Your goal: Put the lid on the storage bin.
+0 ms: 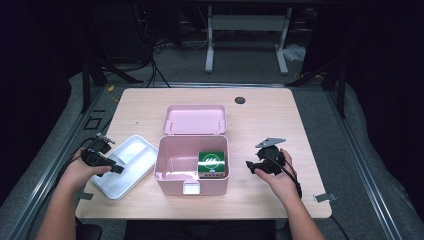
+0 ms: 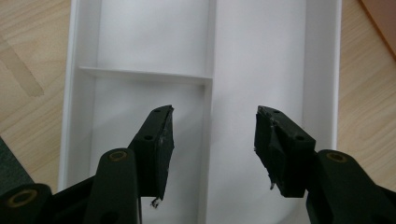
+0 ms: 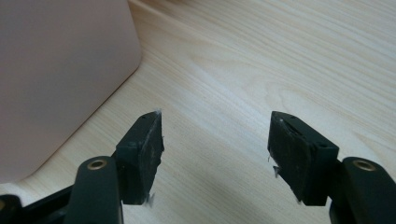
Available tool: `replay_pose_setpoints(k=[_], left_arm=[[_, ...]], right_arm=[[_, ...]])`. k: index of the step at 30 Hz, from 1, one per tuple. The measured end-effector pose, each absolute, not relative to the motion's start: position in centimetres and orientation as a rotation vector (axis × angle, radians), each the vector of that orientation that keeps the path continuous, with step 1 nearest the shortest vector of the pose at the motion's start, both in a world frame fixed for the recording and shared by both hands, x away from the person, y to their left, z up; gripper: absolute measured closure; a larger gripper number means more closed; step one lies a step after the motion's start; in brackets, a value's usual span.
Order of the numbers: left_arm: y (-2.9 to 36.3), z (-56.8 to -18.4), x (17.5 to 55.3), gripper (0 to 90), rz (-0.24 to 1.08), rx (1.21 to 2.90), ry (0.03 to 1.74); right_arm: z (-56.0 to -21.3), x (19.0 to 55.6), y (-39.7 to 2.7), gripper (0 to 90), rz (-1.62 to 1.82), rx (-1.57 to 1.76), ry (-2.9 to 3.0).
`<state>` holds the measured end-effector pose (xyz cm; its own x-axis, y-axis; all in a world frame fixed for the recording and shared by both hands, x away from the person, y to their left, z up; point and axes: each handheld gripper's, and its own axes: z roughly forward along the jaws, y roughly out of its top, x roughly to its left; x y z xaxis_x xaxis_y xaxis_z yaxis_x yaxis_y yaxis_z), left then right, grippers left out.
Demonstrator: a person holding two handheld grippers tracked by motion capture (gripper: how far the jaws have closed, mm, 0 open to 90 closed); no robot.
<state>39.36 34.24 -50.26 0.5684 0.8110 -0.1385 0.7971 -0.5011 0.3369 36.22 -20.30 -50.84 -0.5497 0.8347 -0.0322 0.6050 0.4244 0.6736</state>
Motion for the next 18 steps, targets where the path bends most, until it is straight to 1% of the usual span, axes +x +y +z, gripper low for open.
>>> replay_pose_setpoints(k=[4,11,15,16,18], left_arm=[[33.8,-50.2,39.7,53.6,0.055,2.462,1.312],[33.7,-49.3,40.2,57.1,0.065,2.516,1.305],[33.6,-49.1,40.5,59.0,0.029,2.503,1.295],[33.5,-49.1,40.5,60.7,0.018,2.510,1.293],[33.3,-49.3,40.7,61.1,0.014,2.528,1.289]], right_arm=[[-51.2,35.8,-20.4,35.0,0.885,1.216,2.302],[-51.6,35.5,-20.5,35.0,0.879,1.201,2.301],[-51.8,35.5,-20.5,34.9,0.897,1.205,2.304],[-51.9,35.5,-20.5,34.9,0.894,1.200,2.303],[-51.9,35.5,-20.5,34.9,0.892,1.201,2.298]])
